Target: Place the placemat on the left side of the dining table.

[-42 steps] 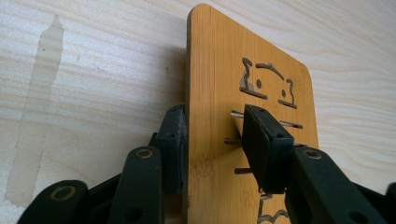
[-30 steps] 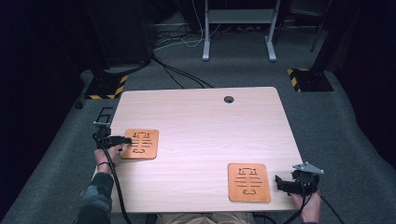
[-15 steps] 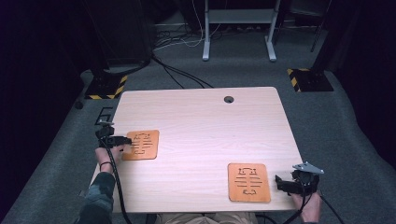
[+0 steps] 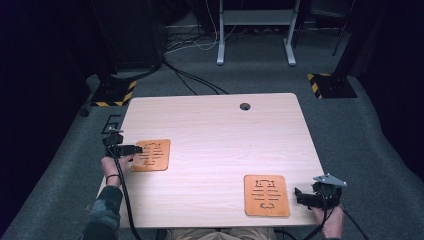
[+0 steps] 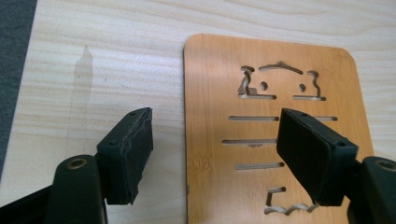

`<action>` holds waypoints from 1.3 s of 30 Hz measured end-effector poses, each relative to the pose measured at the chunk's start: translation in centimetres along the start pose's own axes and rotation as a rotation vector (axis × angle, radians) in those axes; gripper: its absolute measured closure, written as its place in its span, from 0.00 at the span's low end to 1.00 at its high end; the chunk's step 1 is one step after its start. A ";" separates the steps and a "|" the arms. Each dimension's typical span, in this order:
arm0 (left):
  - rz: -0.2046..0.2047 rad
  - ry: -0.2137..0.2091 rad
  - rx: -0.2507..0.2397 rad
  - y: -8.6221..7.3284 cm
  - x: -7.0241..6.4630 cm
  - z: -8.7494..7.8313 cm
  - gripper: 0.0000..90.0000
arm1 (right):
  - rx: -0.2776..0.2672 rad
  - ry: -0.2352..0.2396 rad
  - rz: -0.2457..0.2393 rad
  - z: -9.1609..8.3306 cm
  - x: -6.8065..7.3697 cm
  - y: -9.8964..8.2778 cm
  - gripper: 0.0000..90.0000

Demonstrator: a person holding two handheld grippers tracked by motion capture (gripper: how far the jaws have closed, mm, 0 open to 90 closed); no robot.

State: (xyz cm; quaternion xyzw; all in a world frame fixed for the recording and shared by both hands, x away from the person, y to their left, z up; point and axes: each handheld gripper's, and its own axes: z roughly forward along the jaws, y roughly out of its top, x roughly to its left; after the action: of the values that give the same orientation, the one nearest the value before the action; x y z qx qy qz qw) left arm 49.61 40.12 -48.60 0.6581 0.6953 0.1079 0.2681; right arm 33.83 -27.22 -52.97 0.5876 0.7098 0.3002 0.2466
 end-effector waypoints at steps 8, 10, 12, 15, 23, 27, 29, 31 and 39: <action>0.068 0.008 -0.062 -0.7 -1.1 -1.8 0.19 | 0.000 0.000 0.000 0.0 0.0 0.0 0.00; 0.071 0.002 -0.063 -0.9 -1.1 -2.0 0.18 | 0.000 0.000 0.000 0.0 0.0 0.0 0.00; 0.071 -0.013 -0.081 -1.2 -1.2 -2.5 0.17 | 0.000 0.000 0.000 0.0 0.0 0.0 0.00; 0.102 -0.008 -0.111 -2.0 -1.4 -3.2 0.17 | 0.000 -0.001 0.001 0.0 0.0 0.0 0.00; 0.145 -0.011 -0.194 -5.2 -1.7 -5.5 0.16 | -0.001 -0.001 0.001 0.0 0.0 0.0 0.00; 0.173 -0.003 -0.213 -6.5 -1.9 -6.0 0.16 | -0.001 -0.001 0.001 0.0 0.0 0.0 0.00; 0.188 0.015 -0.220 -8.1 -2.0 -6.3 0.16 | -0.001 -0.001 0.001 0.0 0.0 0.0 0.00; 0.196 0.026 -0.215 -8.6 -2.0 -6.3 0.16 | -0.001 -0.002 0.001 0.0 0.0 0.0 0.00; 0.211 0.100 -0.217 -13.1 -0.8 -4.6 0.14 | -0.001 -0.001 0.001 0.0 0.0 0.0 0.00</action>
State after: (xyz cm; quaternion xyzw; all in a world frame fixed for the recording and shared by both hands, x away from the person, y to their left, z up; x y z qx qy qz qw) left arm 35.99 38.78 -51.14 0.6885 0.6190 0.2424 0.2899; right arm 33.83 -27.21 -52.98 0.5880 0.7092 0.3002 0.2473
